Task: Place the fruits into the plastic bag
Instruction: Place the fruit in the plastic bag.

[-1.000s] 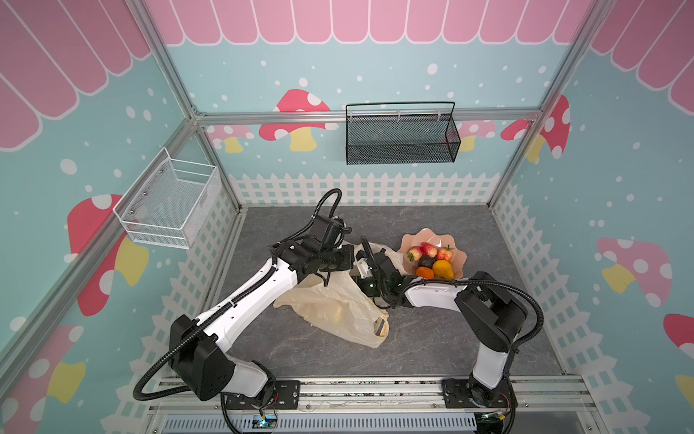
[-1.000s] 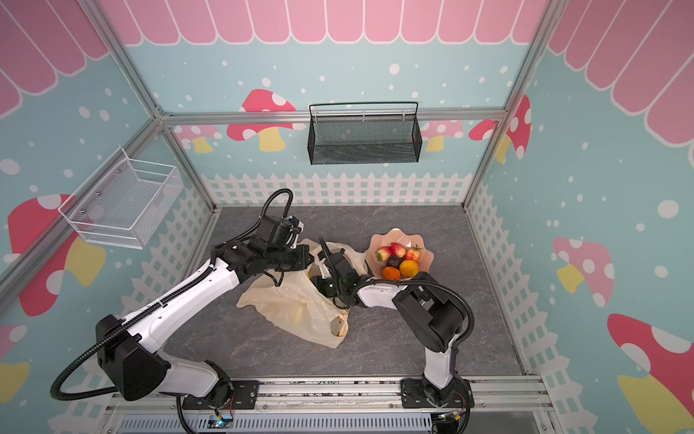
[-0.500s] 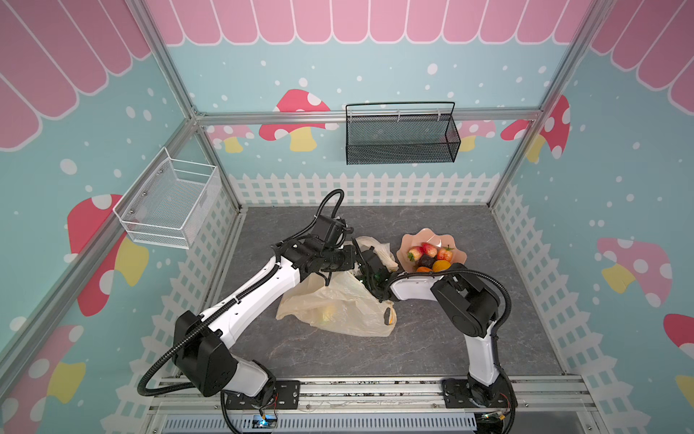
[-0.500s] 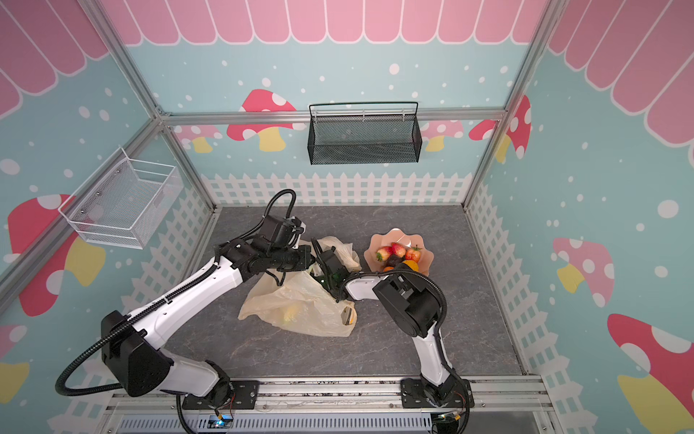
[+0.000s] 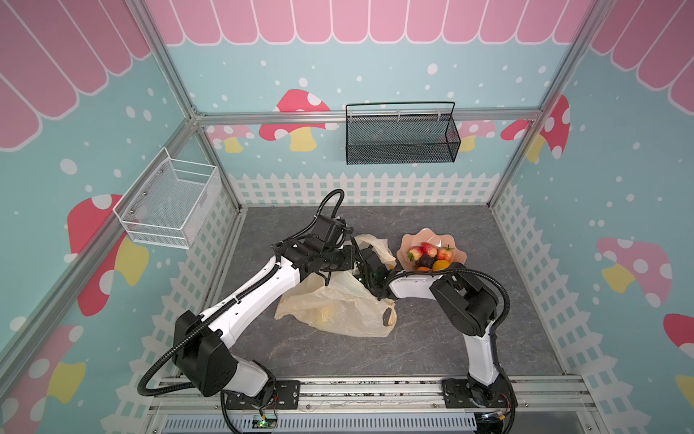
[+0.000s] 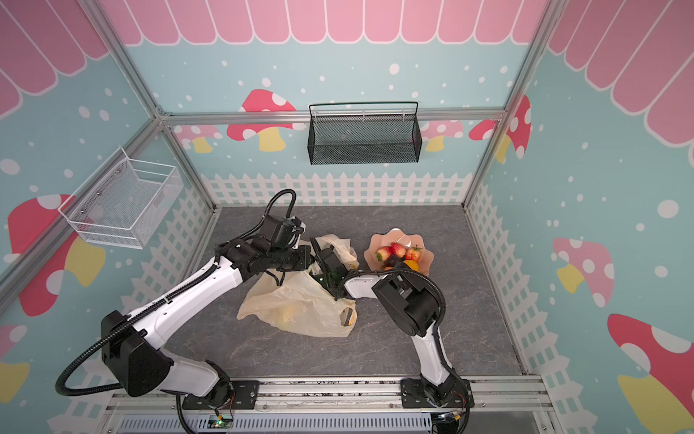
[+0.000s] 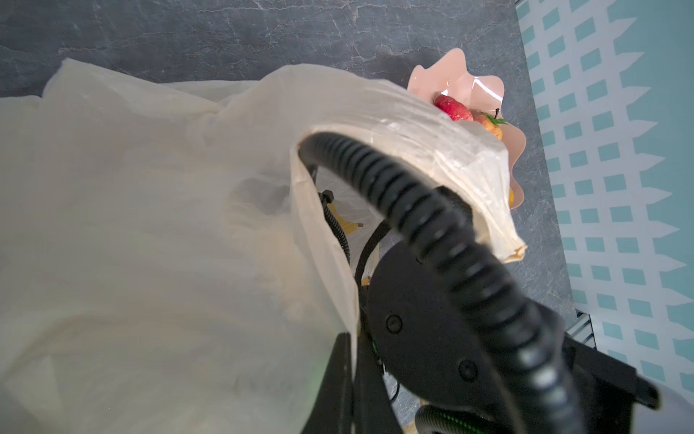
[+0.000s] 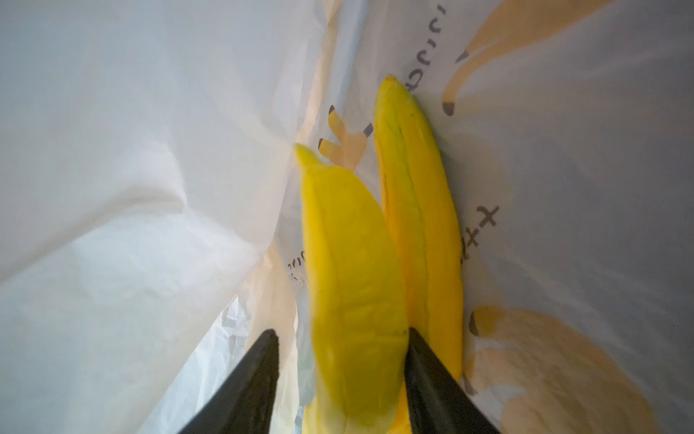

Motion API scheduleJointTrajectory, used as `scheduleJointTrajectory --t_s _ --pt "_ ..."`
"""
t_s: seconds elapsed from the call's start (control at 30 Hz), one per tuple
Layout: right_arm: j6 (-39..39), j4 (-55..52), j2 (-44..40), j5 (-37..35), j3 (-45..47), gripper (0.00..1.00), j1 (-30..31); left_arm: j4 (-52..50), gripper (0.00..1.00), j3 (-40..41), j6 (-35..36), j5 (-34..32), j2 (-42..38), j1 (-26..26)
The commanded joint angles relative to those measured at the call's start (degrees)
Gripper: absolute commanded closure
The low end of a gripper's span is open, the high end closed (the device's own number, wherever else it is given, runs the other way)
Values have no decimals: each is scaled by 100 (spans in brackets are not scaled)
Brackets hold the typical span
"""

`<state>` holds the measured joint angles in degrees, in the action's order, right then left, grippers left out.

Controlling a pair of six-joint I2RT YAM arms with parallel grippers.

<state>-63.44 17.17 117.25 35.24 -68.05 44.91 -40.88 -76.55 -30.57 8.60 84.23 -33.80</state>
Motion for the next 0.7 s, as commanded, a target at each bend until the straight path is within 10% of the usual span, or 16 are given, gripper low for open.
scheduleJointTrajectory --t_s 0.0,0.67 --pt "206 -536 28 96 -185 39 -21 80 100 -39 95 2 -102 60" --pt "1388 -2288 -800 179 -259 20 -300 53 100 321 200 -166 -404 288"
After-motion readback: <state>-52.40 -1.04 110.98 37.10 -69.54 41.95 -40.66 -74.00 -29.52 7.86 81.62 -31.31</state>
